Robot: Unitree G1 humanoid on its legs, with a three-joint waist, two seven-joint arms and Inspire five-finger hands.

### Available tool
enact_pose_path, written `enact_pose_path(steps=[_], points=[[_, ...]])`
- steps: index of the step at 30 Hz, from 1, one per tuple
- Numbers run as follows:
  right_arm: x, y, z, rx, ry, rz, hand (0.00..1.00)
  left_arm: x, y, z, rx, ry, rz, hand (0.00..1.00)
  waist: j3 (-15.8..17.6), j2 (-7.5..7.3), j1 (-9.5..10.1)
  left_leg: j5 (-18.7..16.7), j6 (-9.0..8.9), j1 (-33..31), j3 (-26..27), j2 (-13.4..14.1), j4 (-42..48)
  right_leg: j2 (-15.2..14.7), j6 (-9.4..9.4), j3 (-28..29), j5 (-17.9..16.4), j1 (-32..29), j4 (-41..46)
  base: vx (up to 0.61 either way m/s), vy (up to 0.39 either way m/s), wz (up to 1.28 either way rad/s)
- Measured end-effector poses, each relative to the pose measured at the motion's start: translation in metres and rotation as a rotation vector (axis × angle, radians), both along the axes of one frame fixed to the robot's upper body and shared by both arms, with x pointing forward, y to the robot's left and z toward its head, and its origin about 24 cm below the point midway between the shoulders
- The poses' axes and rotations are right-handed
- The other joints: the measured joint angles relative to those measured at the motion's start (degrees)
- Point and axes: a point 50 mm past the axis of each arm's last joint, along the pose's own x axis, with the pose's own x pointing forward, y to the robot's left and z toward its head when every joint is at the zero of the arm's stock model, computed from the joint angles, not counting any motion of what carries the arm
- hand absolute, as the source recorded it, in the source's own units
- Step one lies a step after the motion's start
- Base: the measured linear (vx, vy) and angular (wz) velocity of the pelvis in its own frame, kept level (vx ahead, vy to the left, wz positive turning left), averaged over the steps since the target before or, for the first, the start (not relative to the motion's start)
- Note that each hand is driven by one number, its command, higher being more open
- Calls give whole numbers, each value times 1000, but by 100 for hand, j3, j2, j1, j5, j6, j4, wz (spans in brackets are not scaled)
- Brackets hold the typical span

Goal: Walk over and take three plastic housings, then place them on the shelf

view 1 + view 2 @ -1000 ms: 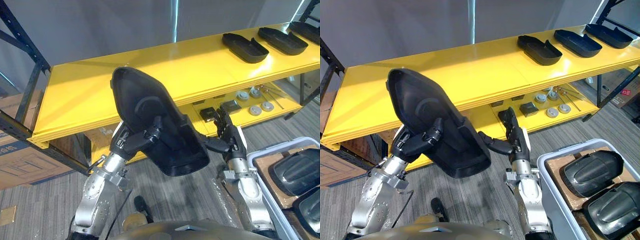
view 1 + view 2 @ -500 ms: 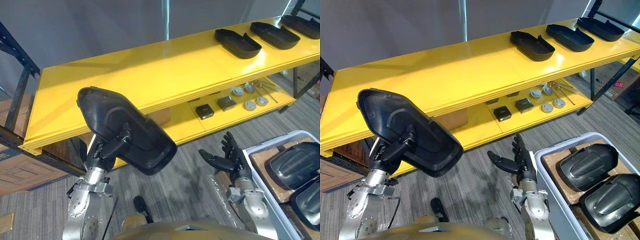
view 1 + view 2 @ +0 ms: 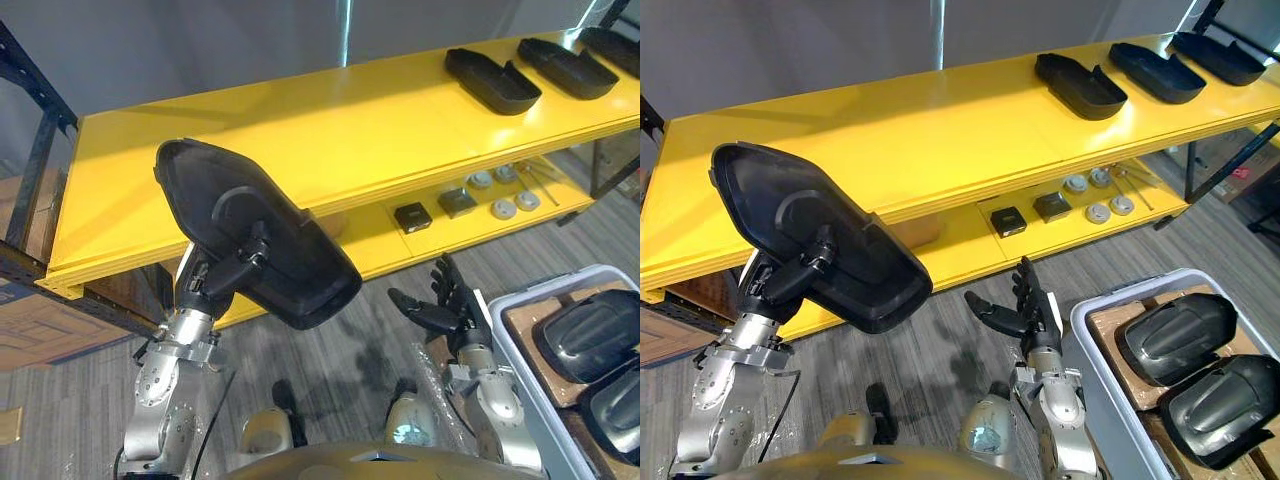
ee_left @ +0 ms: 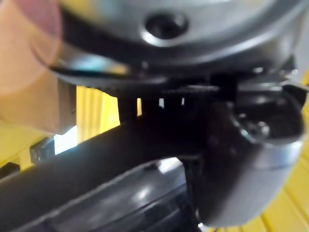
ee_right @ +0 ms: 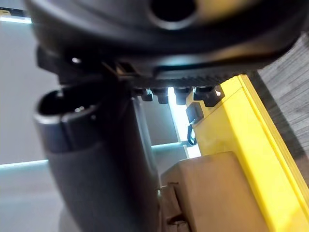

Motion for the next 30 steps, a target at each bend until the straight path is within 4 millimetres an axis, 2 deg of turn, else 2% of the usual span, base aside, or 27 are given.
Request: enact_pose_path(steps=[1, 2, 3, 4, 5, 6, 7, 8, 9, 10, 12, 13, 14, 15, 16, 17, 18, 19, 20, 21, 22, 23, 24, 26, 30], points=[[-1, -2, 1, -3, -4, 7, 100, 1, 2, 1, -18, -1, -2, 0, 32, -134, -31, 29, -98, -47, -135, -55, 112, 4, 299, 124, -65, 33, 141, 101, -345, 81], [-3, -8, 1, -13, -7, -13, 100, 1, -2, 0, -48, -2, -13, 0, 52, -176, -76, -239, -114, -443, -319, 119, 1217, 17, 299, 17, -44, -15, 369, 68, -276, 72], [-5, -13, 2, -26, -5, -24, 100, 0, -5, -2, -76, 5, -23, 0, 9, -79, -65, -454, -79, -664, -426, 300, 2038, 84, 263, -120, -21, 14, 443, 57, -185, 44], [-7, -24, 4, -51, -5, -46, 100, -3, -10, -6, -106, 22, -31, 0, -45, 194, -3, -1023, -122, -737, -514, 666, 2951, 329, 249, -305, -11, 182, 529, 66, -138, 15], [-6, -31, 8, -59, -20, -56, 100, -5, -11, -9, -116, 38, -28, 0, -171, 417, -18, -1492, -276, -558, -552, 861, 2501, 595, 243, -395, -14, 293, 534, 84, -116, 10], [-6, -31, 10, -47, -27, -56, 100, -7, -11, -11, -116, 50, -22, 0, -219, 414, -14, -1461, -210, -504, -479, 823, 2276, 599, 188, -384, -49, 294, 508, 149, -139, 16], [-4, -32, 16, -47, -58, -41, 100, -11, -9, -14, -137, 65, -8, 0, -313, 298, 1, -1416, -175, -322, -262, 804, 1849, 642, 73, -392, -110, 311, 332, 156, -136, 13], [-2, -33, 22, -49, -84, -35, 100, -12, -8, -15, -151, 66, -4, 0, -332, 239, 4, -1297, 125, -296, -109, 878, 2028, 690, 28, -409, -108, 354, 142, 192, -157, 21], [2, -39, 34, -84, -137, -30, 100, -11, -9, -15, -163, 64, -3, 0, -249, 378, -2, -960, 323, -499, 26, 1193, 2795, 825, 24, -505, 61, 528, 45, 146, -143, 30], [5, -44, 39, -105, -155, -33, 100, -11, -10, -19, -173, 86, -3, 0, -213, 484, -27, -799, 182, -595, 65, 1407, 3181, 910, 27, -597, 147, 744, -77, 131, -125, 25], [7, -47, 43, -107, -177, -45, 100, -12, -12, -21, -190, 89, 4, 0, -195, 506, 4, -503, 225, -673, 78, 1492, 3452, 920, 58, -635, 292, 1150, -462, 213, -69, 21], [10, -47, 46, -110, -200, -49, 100, -12, -15, -20, -199, 82, -6, 0, -166, 455, 30, -655, -33, -649, 142, 1389, 3169, 876, 75, -700, 414, 1371, -765, 287, -10, 20], [11, -47, 48, -112, -216, -52, 100, -12, -17, -19, -201, 74, -18, 0, -177, 469, 37, -708, -126, -628, 149, 1273, 2846, 848, 97, -713, 464, 1418, -895, 208, 16, 10], [15, -49, 54, -120, -254, -61, 100, -12, -22, -14, -197, 52, -51, 0, -213, 538, 46, -649, -192, -629, 131, 1055, 2052, 820, 143, -733, 551, 1424, -1055, 200, 74, -5], [18, -48, 58, -124, -279, -61, 100, -11, -27, -10, -197, 28, -84, 0, -208, 616, 50, -274, -310, -529, 31, 889, 1278, 804, 174, -720, 567, 1396, -1069, 146, 109, -13], [19, -48, 59, -127, -283, -62, 100, -11, -30, -9, -201, 22, -99, 0, -210, 658, 62, 5, -330, -474, -27, 824, 1015, 812, 208, -690, 561, 1398, -1070, 173, 184, -35], [20, -45, 58, -118, -281, -66, 100, -10, -35, -9, -204, 15, -131, 0, -241, 675, 104, 189, -270, -286, 24, 702, 755, 766, 292, -571, 555, 1431, -1076, 136, 161, -35], [19, -40, 56, -128, -275, -59, 100, -11, -36, -8, -202, 11, -145, 0, -275, 513, 81, 216, -229, -150, 116, 505, 470, 606, 333, -567, 591, 1402, -1109, 132, 153, -25], [19, -37, 56, -130, -275, -57, 100, -10, -36, -7, -196, 5, -153, 0, -285, 424, 37, 260, -176, -110, 137, 396, 332, 531, 356, -573, 605, 1400, -1139, 118, 146, 4], [19, -31, 56, -110, -284, -51, 100, -8, -35, -4, -168, -6, -173, 0, -299, 272, -25, 412, -92, 9, 187, 157, -60, 368, 398, -585, 634, 1335, -1120, 74, 128, 9], [19, -30, 56, -103, -287, -54, 100, -8, -35, -3, -154, -10, -183, 0, -311, 237, -27, 463, -74, 63, 236, 91, -207, 323, 405, -586, 648, 1303, -1110, 90, 185, 2], [19, -25, 56, -92, -287, -52, 100, -4, -34, 1, -85, -24, -214, 0, -328, 208, -31, 596, -18, 305, 302, -112, -622, 204, 445, -594, 714, 1300, -1100, 63, 145, -13], [19, -22, 54, -86, -284, -42, 100, -2, -34, 5, -75, -40, -224, 0, -335, 215, -27, 627, -19, 407, 360, -159, -764, 183, 444, -594, 720, 1304, -1082, 73, 132, -13], [19, -18, 53, -87, -278, -32, 100, 3, -37, 10, -67, -60, -241, 0, -350, 226, -30, 671, -20, 446, 397, -192, -866, 198, 450, -604, 748, 1301, -1079, 54, 46, -9], [20, -15, 53, -97, -277, -43, 100, 16, -55, 21, 6, -103, -327, 0, -369, 235, -134, 791, -39, 479, 445, -184, -1066, 248, 450, -601, 748, 1230, -1103, 12, 4, -5]])
